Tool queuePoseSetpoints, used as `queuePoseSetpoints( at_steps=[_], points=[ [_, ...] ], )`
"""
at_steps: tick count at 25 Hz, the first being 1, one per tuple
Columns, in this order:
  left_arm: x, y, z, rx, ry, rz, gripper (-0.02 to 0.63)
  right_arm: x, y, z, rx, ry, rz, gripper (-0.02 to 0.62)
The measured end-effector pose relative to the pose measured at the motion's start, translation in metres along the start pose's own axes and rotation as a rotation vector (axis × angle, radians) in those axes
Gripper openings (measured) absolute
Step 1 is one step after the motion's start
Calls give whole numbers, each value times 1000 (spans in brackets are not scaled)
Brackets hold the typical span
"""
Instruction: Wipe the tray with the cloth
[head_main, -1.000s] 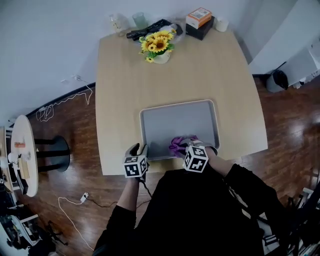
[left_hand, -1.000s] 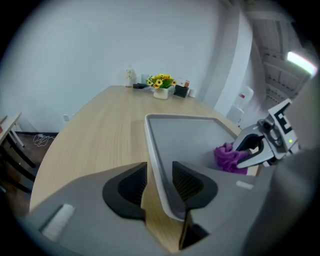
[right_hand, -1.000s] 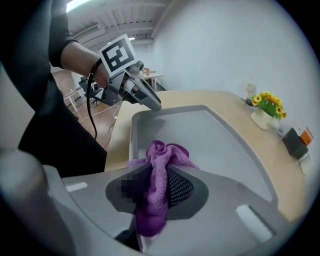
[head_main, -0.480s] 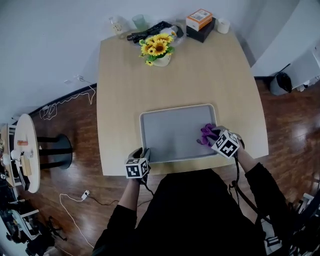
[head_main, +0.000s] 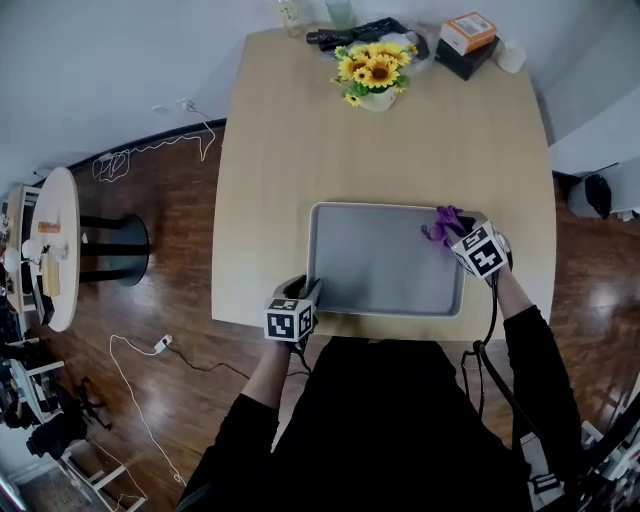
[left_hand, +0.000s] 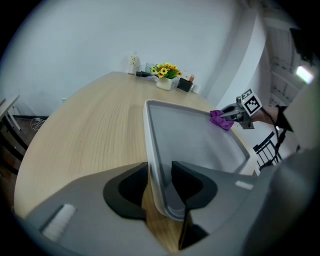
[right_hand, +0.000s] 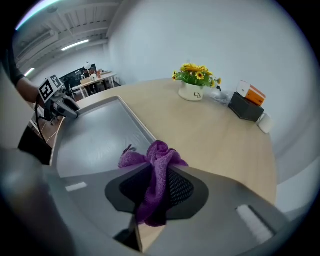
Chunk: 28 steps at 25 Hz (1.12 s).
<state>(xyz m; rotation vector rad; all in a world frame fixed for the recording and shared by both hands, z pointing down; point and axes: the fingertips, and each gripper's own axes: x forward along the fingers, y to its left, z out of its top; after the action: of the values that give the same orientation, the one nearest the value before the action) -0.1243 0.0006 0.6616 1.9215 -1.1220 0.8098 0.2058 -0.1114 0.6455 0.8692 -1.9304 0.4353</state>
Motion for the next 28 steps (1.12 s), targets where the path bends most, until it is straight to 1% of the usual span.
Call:
queuePoseSetpoints(
  at_steps=[3, 6, 13, 17, 19, 21, 24, 26, 28],
  points=[
    [1, -1, 1, -2, -7, -10, 132, 6, 6, 8, -38, 53, -6, 83],
    [1, -2, 1, -1, -18, -20, 129, 16, 26, 35, -113, 76, 12, 83],
    [2, 2, -1, 22, -43, -44, 124, 55, 98, 105, -244, 17, 78, 83],
    [0, 8, -1, 29, -46, -56, 124, 78, 149, 148, -336, -7, 87, 83],
    [-1, 10, -2, 22, -49, -60, 124, 81, 174, 159, -360, -12, 87, 81],
    [-3, 10, -4, 13, -44, -61, 124, 76, 196, 152, -363, -18, 109, 81],
    [-3, 6, -5, 14, -28, -70, 124, 55, 209, 118, -345, -27, 144, 81],
    [-2, 5, -3, 34, -15, -69, 124, 40, 200, 90, -284, -29, 131, 81],
    [-2, 4, -2, 67, 5, -55, 124, 26, 180, 64, -171, -29, 109, 81]
  ],
)
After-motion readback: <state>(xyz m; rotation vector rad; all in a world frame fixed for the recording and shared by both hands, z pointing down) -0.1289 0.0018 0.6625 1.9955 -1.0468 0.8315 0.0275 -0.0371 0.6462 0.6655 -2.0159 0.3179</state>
